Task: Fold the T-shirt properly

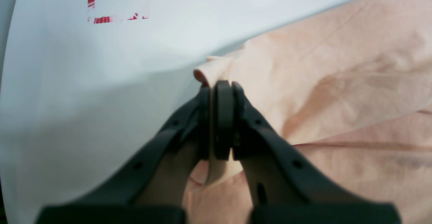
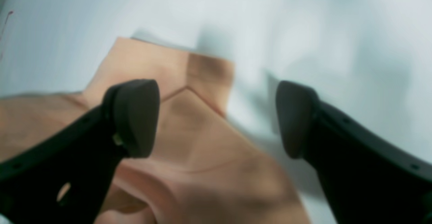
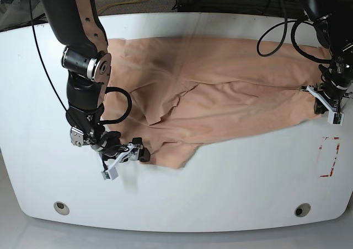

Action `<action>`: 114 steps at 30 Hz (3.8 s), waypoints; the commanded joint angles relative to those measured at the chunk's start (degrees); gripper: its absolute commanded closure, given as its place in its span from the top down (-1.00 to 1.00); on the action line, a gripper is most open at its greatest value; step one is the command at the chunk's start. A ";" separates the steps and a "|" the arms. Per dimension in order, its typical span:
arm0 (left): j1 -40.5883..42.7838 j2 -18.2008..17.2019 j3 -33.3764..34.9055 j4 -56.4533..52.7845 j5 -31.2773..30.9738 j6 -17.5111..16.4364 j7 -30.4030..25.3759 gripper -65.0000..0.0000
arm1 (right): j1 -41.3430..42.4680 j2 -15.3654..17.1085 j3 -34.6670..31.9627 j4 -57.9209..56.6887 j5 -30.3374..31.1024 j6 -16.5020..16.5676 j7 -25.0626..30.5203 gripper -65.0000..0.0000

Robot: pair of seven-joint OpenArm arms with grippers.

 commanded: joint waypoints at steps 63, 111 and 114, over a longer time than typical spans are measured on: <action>-3.39 -2.41 -0.21 4.29 -1.06 0.03 -1.77 -1.00 | -10.33 -3.29 -14.59 38.04 0.80 -0.61 -17.70 -0.93; -2.51 -2.50 -0.30 3.06 -0.71 -5.42 -1.68 -1.00 | 6.55 -2.50 -22.76 -6.09 -4.57 -9.31 10.25 -0.25; -2.51 -2.50 -0.30 3.06 -0.71 -5.42 -1.68 -1.00 | 6.20 -3.38 -22.76 -6.00 -4.57 -11.51 10.61 -0.50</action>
